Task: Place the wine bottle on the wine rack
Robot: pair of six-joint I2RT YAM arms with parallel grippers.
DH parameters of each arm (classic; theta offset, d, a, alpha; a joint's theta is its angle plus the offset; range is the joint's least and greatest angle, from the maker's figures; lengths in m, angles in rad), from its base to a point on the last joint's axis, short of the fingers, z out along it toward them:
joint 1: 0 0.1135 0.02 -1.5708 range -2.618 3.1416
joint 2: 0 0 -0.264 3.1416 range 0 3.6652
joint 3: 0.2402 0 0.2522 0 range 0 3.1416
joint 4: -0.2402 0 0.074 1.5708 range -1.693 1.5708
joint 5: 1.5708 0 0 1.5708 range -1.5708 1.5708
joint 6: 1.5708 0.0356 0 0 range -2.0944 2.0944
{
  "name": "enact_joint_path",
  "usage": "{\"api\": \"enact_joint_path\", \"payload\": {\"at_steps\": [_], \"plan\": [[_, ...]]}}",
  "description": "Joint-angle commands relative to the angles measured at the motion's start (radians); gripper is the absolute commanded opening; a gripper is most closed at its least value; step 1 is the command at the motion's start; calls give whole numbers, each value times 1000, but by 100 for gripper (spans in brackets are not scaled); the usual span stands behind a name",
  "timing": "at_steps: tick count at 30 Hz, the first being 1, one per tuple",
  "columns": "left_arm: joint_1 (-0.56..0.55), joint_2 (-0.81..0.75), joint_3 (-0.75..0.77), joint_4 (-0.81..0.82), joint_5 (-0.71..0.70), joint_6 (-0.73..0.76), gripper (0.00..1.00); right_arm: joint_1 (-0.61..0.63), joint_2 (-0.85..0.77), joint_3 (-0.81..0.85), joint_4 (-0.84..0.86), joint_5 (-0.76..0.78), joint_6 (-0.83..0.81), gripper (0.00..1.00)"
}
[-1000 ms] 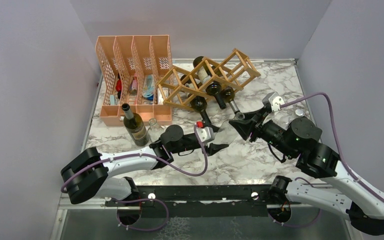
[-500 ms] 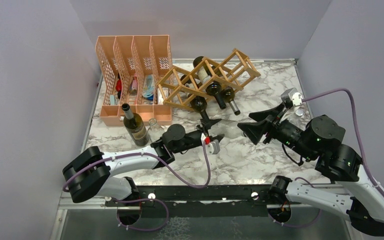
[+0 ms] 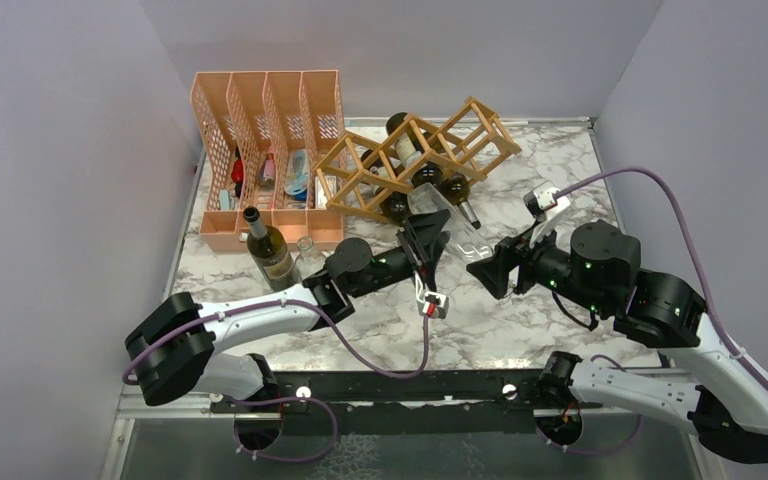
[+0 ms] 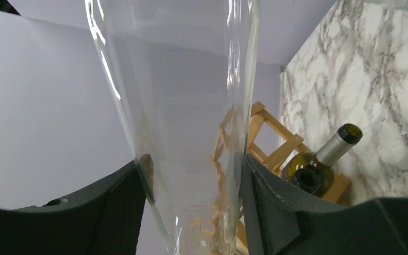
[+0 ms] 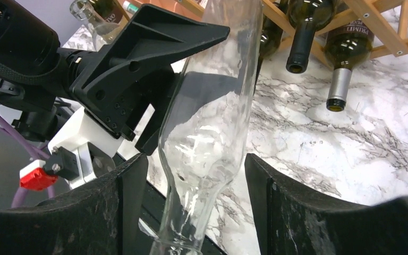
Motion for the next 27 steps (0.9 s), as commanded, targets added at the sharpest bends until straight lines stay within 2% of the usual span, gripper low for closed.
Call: {"api": "enact_joint_path", "payload": {"at_steps": [1, 15, 22, 27], "plan": [[-3, -12, 57, 28, -14, 195, 0, 4, 13, 9, -10, 22, 15, 71], [-7, -32, 101, -109, -20, 183, 0, 5, 114, -64, 84, 64, 17, 70], [-6, -48, 131, -188, -23, 135, 0, 5, 135, -89, 101, 86, 16, 62], [-7, -57, 148, -232, -24, 126, 0, 4, 139, -107, 110, 87, 17, 69]]}}
